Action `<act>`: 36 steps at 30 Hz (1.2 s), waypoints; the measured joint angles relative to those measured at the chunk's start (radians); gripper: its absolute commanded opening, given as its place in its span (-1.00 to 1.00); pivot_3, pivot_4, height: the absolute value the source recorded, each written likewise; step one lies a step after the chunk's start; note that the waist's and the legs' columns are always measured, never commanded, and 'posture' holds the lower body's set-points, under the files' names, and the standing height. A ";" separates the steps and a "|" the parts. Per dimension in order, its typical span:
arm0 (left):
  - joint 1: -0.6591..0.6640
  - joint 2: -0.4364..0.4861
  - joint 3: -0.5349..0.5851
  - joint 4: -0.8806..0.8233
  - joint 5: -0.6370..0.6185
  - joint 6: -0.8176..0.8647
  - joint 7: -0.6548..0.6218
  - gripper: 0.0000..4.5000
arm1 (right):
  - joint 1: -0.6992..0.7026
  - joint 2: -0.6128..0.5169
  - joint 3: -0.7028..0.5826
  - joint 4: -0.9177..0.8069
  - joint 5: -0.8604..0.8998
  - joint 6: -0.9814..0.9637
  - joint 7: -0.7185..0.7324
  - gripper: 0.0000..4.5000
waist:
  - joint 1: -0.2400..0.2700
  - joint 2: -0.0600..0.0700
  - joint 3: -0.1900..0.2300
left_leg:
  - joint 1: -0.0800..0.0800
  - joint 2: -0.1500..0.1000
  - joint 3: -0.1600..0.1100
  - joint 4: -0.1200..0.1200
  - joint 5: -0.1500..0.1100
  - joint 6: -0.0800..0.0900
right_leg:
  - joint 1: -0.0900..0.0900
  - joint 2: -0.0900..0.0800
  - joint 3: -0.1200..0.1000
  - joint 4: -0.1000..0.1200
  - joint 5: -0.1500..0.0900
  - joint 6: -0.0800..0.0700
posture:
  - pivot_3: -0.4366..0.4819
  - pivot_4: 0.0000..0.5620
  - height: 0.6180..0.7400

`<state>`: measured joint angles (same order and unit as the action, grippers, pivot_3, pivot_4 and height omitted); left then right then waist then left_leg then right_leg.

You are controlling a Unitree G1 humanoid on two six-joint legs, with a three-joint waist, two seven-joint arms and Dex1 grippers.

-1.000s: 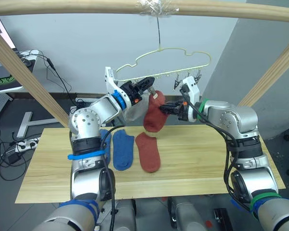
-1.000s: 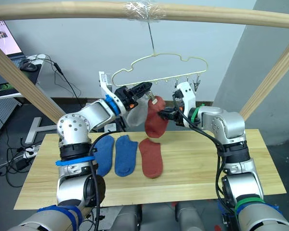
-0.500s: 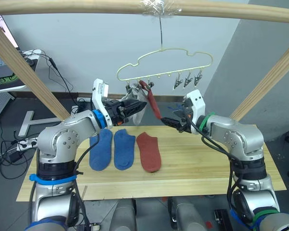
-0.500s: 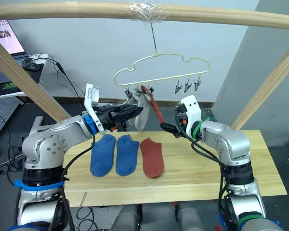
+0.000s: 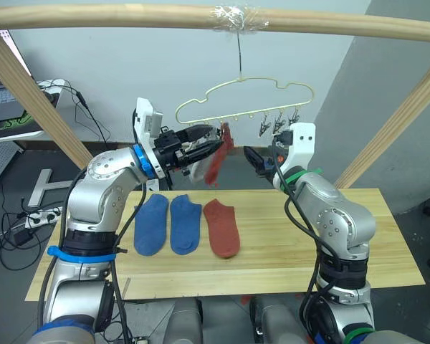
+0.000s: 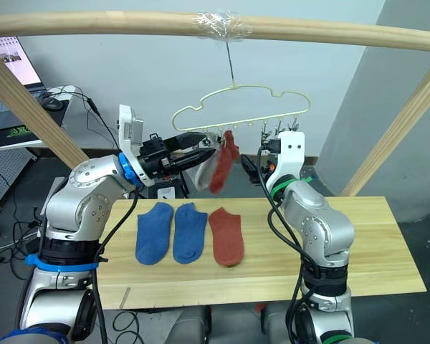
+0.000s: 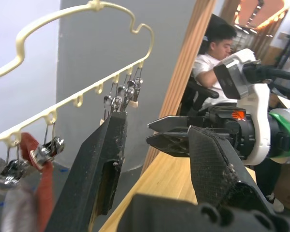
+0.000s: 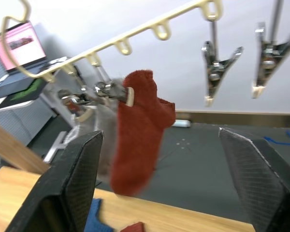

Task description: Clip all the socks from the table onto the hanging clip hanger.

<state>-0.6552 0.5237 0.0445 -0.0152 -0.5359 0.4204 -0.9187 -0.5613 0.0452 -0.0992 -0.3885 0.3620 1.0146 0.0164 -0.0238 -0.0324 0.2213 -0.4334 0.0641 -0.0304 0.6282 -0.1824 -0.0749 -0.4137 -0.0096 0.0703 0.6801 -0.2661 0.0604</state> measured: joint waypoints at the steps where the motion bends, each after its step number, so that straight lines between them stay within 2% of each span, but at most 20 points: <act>1: -0.012 0.000 0.000 0.014 0.001 -0.006 -0.010 0.03 | -0.001 0.002 0.001 0.001 -0.002 -0.001 -0.007 0.39 | -0.002 0.000 0.000 | 0.000 0.000 0.000 0.000 0.000 0.000 | 0.000 0.000 0.000 0.000 0.000 0.000 | 0.09 -0.55 1.00; 6: -0.050 -0.001 0.000 0.028 0.003 -0.015 -0.019 0.03 | -0.012 0.004 0.002 0.005 -0.009 -0.006 -0.024 0.39 | -0.003 0.000 0.000 | 0.000 0.000 0.000 0.000 0.000 0.000 | 0.000 0.000 0.000 0.000 0.000 0.000 | 0.09 -0.55 1.00; 9: -0.051 -0.004 0.000 0.029 0.005 -0.015 -0.020 0.03 | -0.014 0.004 0.002 0.011 -0.009 -0.012 -0.027 0.11 | -0.003 0.000 0.000 | 0.000 0.000 0.000 0.000 0.000 0.000 | 0.000 0.000 0.000 0.000 0.000 0.000 | 0.10 -0.54 1.00; 25: -0.050 -0.002 0.001 0.028 0.008 -0.015 -0.014 0.03 | -0.059 -0.052 0.019 0.168 -0.060 -0.095 -0.019 0.11 | -0.002 0.000 0.000 | 0.000 0.000 0.000 0.000 0.000 0.000 | 0.000 0.000 0.000 0.000 0.000 0.000 | 0.16 -0.54 1.00; 28: -0.046 -0.002 0.001 0.027 0.008 -0.015 -0.014 0.03 | -0.076 -0.064 0.011 0.205 -0.066 -0.121 -0.017 -0.18 | -0.001 0.000 0.000 | 0.000 0.000 0.000 0.000 0.000 0.000 | 0.000 0.000 0.000 0.000 0.000 0.000 | 0.18 -0.55 1.00; 30: -0.046 -0.002 0.001 0.026 0.008 -0.015 -0.013 0.03 | -0.090 -0.071 0.009 0.222 -0.066 -0.137 -0.014 -0.48 | 0.000 0.000 0.000 | 0.000 0.000 0.000 0.000 0.000 0.000 | 0.000 0.000 0.000 0.000 0.000 0.000 | 0.18 -0.54 1.00; 36: -0.039 -0.002 0.003 0.018 0.008 -0.015 -0.008 0.03 | -0.137 -0.084 0.010 0.276 -0.066 -0.154 0.008 -0.48 | 0.002 0.000 0.000 | 0.000 0.000 0.000 0.000 0.000 0.000 | 0.000 0.000 0.000 0.000 0.000 0.000 | 0.22 -0.53 1.00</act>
<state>-0.6943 0.5220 0.0476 0.0033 -0.5281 0.4053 -0.9270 -0.6982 -0.0385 -0.0889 -0.1127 0.2959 0.8604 0.0248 -0.0221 -0.0322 0.2212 -0.4334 0.0643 -0.0305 0.6279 -0.1824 -0.0746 -0.4139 -0.0093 0.0703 0.6804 -0.2661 0.0604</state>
